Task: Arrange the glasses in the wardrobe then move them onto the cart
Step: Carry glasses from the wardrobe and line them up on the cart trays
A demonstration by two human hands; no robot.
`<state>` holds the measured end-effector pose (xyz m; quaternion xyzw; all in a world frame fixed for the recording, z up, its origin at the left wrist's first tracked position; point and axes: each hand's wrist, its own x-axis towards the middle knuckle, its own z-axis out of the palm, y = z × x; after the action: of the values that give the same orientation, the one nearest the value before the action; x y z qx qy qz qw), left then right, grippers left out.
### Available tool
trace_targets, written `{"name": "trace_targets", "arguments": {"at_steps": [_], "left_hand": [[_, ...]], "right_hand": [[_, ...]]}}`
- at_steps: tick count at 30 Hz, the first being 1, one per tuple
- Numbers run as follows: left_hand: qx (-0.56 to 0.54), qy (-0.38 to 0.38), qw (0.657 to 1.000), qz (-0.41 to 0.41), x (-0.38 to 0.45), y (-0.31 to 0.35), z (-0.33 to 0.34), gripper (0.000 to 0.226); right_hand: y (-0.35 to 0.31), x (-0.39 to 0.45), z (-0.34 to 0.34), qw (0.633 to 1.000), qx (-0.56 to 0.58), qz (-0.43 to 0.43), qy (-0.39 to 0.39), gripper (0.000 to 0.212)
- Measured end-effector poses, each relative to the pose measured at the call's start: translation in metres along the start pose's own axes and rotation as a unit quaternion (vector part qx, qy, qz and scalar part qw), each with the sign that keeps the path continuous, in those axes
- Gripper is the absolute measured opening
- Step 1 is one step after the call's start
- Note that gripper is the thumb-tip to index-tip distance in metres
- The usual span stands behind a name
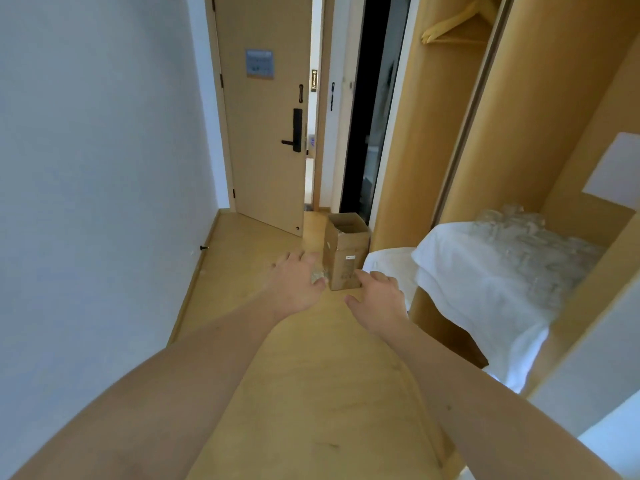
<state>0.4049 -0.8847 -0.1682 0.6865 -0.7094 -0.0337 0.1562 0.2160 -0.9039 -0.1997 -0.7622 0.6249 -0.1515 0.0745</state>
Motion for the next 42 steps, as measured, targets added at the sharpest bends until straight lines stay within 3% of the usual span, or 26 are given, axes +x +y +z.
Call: {"name": "trace_targets", "arguments": {"at_steps": [8, 15, 22, 34, 42], "left_hand": [[-0.032, -0.017, 0.997, 0.064, 0.079, -0.028, 0.016, 0.058], [-0.055, -0.032, 0.992, 0.106, 0.143, -0.013, 0.041, 0.057], [-0.043, -0.035, 0.986, 0.154, 0.225, 0.029, 0.061, 0.057], [-0.046, -0.049, 0.974, 0.217, 0.381, 0.138, 0.108, 0.060], [-0.059, -0.104, 0.955, 0.270, 0.437, 0.181, 0.157, 0.062]], "right_hand": [[-0.011, 0.056, 0.008, 0.997, 0.003, 0.076, 0.009, 0.059], [0.016, 0.100, 0.013, 0.993, 0.006, 0.119, 0.014, 0.060], [0.085, 0.163, 0.002, 0.987, -0.006, 0.152, 0.060, 0.064], [0.206, 0.268, -0.025, 0.972, -0.022, 0.226, 0.067, 0.064], [0.256, 0.306, -0.022, 0.957, -0.034, 0.280, 0.063, 0.062]]}}
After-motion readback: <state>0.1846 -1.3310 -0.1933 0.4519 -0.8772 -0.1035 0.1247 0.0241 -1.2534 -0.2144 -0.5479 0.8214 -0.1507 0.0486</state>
